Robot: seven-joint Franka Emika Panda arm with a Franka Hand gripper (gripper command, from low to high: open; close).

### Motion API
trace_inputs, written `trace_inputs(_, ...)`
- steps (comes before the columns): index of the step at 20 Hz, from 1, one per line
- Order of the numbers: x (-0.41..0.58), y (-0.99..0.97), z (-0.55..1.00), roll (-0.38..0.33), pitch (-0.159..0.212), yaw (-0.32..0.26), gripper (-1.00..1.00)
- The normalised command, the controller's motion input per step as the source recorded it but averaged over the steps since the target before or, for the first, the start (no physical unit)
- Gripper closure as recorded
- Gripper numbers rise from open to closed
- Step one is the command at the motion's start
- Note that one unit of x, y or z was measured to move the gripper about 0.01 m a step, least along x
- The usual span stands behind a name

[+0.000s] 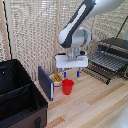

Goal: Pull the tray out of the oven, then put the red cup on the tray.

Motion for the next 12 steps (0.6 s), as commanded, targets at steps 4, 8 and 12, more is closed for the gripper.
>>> trace_inputs(4, -0.040, -0.12, -0.32, -0.144, 0.082, 0.184, -1.00)
trace_inputs(8, -0.087, -0.12, -0.23, -0.151, 0.080, 0.172, -1.00)
trace_inputs(12, -0.004, -0.03, -0.13, -0.026, 0.037, 0.139, 1.00)
